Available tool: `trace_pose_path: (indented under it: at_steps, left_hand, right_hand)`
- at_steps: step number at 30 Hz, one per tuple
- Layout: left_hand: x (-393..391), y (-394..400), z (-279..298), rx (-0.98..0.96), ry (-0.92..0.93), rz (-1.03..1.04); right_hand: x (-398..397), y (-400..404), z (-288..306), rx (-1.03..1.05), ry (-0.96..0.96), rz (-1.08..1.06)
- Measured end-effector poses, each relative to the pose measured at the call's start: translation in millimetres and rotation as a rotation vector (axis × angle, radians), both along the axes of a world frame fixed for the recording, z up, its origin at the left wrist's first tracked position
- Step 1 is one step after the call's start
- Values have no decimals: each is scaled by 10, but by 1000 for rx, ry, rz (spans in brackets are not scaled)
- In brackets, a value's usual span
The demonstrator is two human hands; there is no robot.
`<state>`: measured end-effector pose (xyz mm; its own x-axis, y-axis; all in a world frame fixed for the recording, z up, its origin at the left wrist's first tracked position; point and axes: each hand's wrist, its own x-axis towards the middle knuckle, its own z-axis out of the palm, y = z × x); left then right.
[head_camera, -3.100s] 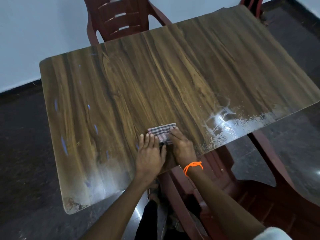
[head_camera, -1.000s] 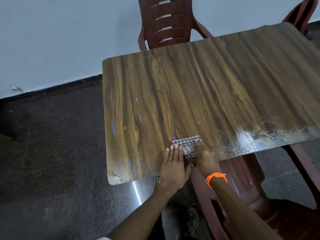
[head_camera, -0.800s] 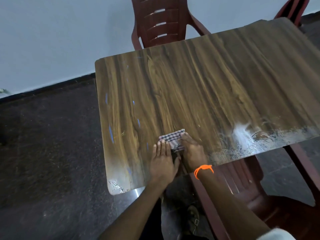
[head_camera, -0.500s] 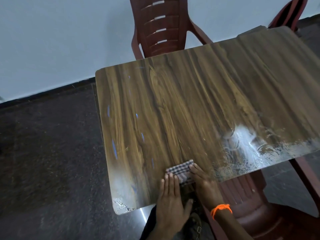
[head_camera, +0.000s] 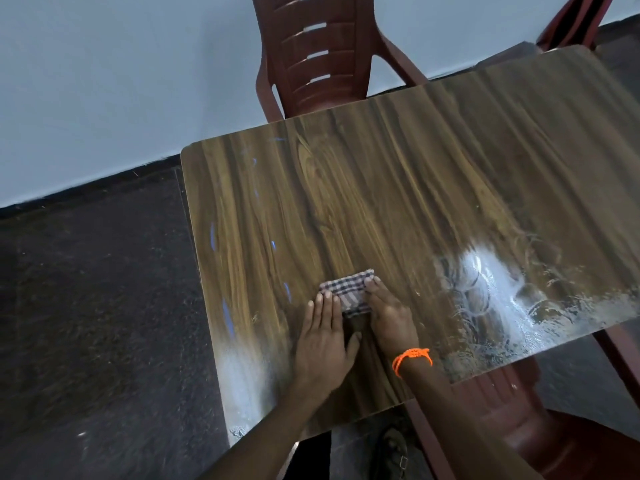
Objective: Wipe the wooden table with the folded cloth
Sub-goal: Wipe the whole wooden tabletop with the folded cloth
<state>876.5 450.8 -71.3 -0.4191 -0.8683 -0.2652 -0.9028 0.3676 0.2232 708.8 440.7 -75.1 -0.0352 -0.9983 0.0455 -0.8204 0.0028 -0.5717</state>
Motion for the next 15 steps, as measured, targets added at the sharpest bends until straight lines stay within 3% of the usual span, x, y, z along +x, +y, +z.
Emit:
trace_pose_path:
  at_steps: [8,15]
  left_hand:
    - [-99,604,-87,45,79,-18]
    - [-447,-250,-47,2,105,-70]
  right_hand:
    - [-262,502,-55,20,36,99]
    - [-511,-94,-5,-2,14,-162]
